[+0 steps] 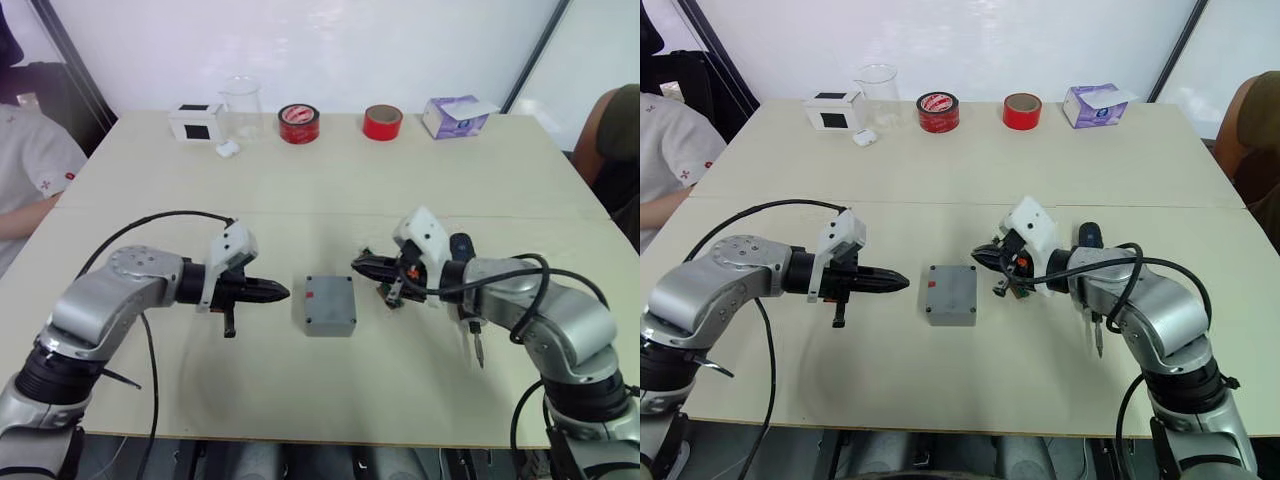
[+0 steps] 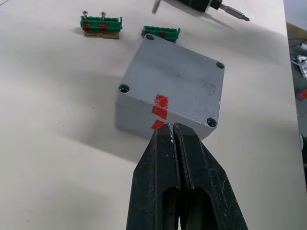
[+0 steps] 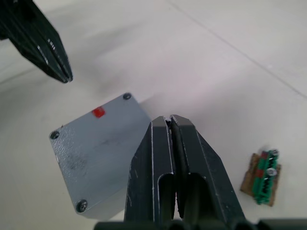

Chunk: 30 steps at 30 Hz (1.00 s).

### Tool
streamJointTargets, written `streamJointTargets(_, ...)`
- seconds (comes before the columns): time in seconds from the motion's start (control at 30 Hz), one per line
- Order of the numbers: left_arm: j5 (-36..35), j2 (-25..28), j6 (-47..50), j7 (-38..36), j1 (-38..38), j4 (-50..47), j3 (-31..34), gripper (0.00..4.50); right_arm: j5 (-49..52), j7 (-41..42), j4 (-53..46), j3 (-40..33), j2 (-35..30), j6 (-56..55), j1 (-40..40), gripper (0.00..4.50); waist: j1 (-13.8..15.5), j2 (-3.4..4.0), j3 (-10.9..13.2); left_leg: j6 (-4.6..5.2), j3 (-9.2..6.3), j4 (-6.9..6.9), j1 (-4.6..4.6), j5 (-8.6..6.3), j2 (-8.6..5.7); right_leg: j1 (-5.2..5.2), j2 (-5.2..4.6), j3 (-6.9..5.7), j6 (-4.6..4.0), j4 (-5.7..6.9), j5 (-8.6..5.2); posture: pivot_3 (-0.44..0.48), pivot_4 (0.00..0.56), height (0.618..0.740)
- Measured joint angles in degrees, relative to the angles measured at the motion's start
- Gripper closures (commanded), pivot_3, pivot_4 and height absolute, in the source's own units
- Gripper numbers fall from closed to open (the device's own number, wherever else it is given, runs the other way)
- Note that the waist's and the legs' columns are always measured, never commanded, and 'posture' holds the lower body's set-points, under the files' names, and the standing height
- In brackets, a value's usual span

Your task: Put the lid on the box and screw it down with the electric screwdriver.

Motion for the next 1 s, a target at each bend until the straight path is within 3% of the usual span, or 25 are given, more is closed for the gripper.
streamJointTargets(1.0,0.0,0.0,0.0,1.3,1.1,-1.5,0.0,4.5,-4.1,0.6,4.8,4.4,0.8,-3.8,0.9,4.47,0.0,0.0,0.0,0.0,0.0,0.0,0.01,0.0,0.0,0.0,0.01,0.0,0.0,0.0,0.0,0.0,0.15,0.74)
